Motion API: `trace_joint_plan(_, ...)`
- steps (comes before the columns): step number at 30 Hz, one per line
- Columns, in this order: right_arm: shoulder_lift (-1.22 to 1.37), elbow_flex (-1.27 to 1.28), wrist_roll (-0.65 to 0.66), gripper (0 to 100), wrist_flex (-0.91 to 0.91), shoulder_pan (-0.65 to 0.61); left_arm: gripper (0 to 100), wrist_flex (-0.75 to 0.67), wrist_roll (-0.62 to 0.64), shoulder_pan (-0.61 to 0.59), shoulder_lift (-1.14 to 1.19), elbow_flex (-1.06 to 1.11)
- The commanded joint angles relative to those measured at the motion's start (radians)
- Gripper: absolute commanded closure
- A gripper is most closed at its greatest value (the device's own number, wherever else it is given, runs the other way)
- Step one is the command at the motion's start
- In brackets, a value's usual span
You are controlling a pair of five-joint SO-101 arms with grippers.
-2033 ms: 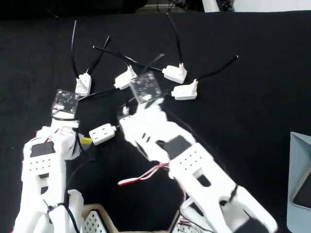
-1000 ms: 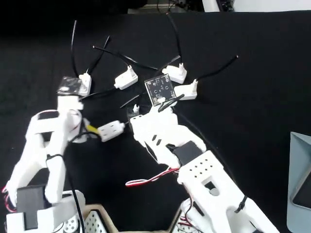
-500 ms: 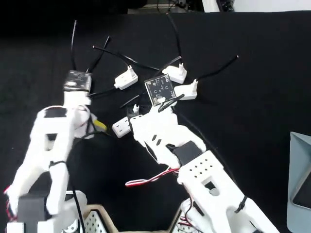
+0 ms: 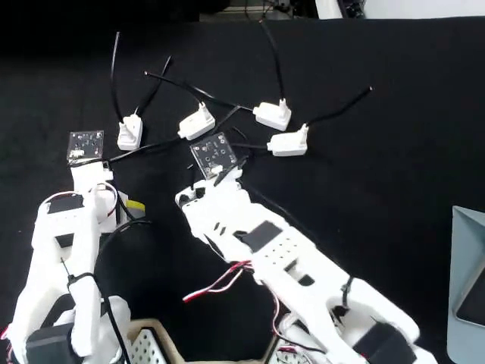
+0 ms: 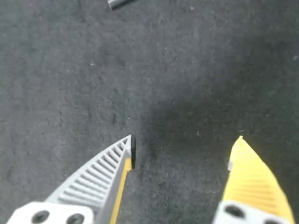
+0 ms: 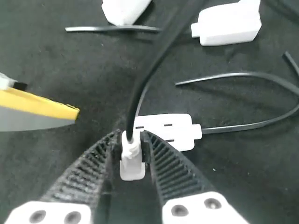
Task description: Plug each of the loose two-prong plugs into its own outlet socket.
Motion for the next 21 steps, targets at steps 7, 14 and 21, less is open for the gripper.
trace_joint_plan(7, 0.039, -0.045, -0.002, 98.7, -0.114, -0.018, 68, -0.015, 0.008, -0.010, -0.028, 0.004)
trace_joint_plan(14, 0.102, -0.045, 0.005, 98.7, -0.167, -0.017, 68, -0.014, 0.008, -0.010, -0.031, 0.008)
trace_joint_plan(21, 0.225, -0.050, 0.077, 98.8, -0.282, -0.012, 68, -0.014, 0.008, -0.012, -0.031, 0.008)
